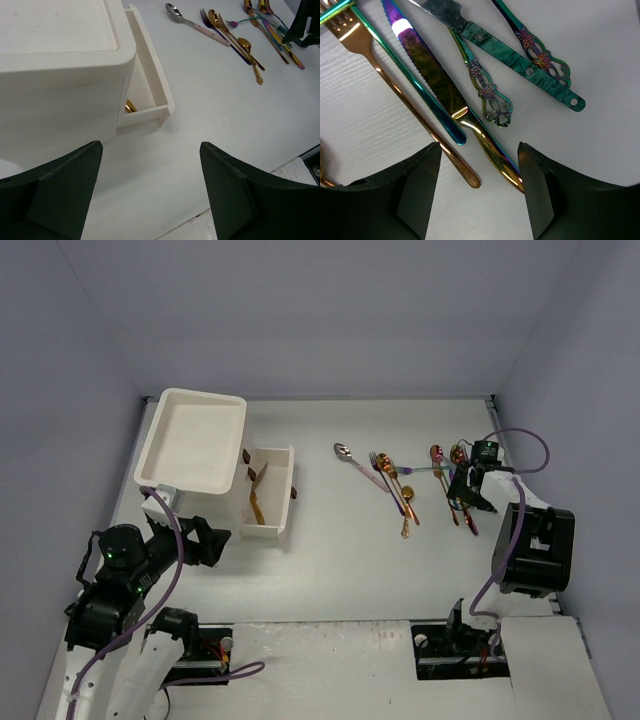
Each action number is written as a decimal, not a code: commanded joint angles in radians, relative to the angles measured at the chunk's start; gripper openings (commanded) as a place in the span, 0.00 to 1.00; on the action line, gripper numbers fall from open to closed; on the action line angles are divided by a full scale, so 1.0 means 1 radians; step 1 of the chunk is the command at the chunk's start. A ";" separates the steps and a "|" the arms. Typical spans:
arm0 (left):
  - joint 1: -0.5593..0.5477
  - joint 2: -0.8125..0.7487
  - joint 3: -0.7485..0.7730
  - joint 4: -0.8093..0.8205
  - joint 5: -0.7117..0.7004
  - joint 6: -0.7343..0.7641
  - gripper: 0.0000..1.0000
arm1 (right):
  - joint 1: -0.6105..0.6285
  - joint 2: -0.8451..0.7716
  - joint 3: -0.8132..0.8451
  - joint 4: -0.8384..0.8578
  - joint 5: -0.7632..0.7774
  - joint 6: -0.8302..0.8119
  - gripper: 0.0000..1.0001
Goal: Sort the eating utensils into containers
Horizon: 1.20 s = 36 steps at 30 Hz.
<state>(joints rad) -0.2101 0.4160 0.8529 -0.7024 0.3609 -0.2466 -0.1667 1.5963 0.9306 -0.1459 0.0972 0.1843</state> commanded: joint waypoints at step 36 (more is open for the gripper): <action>-0.020 0.012 -0.017 0.132 0.003 -0.048 0.76 | 0.200 0.122 0.005 -0.055 -0.123 0.176 0.30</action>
<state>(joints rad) -0.2276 0.4068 0.8207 -0.6456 0.3580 -0.2701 -0.0370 1.6955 0.9247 -0.0971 -0.0143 0.2845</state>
